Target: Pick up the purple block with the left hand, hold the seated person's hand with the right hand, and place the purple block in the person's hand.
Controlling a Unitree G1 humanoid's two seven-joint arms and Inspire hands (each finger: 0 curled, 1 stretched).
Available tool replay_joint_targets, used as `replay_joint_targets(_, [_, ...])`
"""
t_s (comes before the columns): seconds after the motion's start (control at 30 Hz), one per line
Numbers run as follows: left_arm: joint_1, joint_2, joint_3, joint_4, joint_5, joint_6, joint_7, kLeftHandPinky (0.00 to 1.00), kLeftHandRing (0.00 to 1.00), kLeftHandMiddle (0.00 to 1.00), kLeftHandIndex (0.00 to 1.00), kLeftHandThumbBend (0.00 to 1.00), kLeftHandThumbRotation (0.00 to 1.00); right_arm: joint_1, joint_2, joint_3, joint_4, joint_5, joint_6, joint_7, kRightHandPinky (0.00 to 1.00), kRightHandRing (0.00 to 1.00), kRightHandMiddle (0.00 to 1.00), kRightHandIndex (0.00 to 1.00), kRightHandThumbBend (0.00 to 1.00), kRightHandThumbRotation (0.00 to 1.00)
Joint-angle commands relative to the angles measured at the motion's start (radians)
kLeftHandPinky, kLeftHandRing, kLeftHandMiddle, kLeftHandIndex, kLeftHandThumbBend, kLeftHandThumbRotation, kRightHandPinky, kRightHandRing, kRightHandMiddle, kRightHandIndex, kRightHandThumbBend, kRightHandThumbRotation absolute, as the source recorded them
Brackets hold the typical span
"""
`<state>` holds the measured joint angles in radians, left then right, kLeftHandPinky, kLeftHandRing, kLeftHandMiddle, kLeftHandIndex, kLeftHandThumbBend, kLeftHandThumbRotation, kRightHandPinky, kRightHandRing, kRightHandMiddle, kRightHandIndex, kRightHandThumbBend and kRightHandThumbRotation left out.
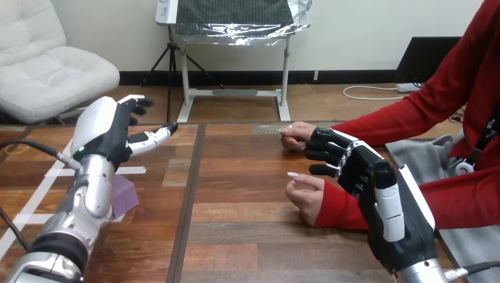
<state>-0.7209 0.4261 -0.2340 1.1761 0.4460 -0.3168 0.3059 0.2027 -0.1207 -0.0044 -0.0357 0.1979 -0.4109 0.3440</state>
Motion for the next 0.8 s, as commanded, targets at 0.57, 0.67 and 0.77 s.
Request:
replay_joint_targets(0.57, [-0.042,0.034,-0.010,-0.055,0.018,0.098,-0.120,0.71,0.82,0.86,0.88,0.70,0.54,-0.065,-0.002,-0.005,-0.040,0.007,0.002,-0.004,0.72,0.78,0.77,0.77,0.85,1.00])
replay_joint_targets(0.67, [-0.040,0.039,-0.028,-0.044,0.044,0.104,-0.120,0.70,0.81,0.86,0.88,0.70,0.54,-0.064,-0.001,-0.005,-0.041,0.008,-0.001,-0.003,0.72,0.78,0.77,0.77,0.85,1.00])
replay_joint_targets(0.77, [-0.036,0.040,-0.031,-0.038,0.056,0.102,-0.124,0.70,0.81,0.85,0.87,0.71,0.55,-0.064,0.000,-0.004,-0.042,0.008,-0.001,-0.005,0.72,0.78,0.77,0.77,0.85,1.00])
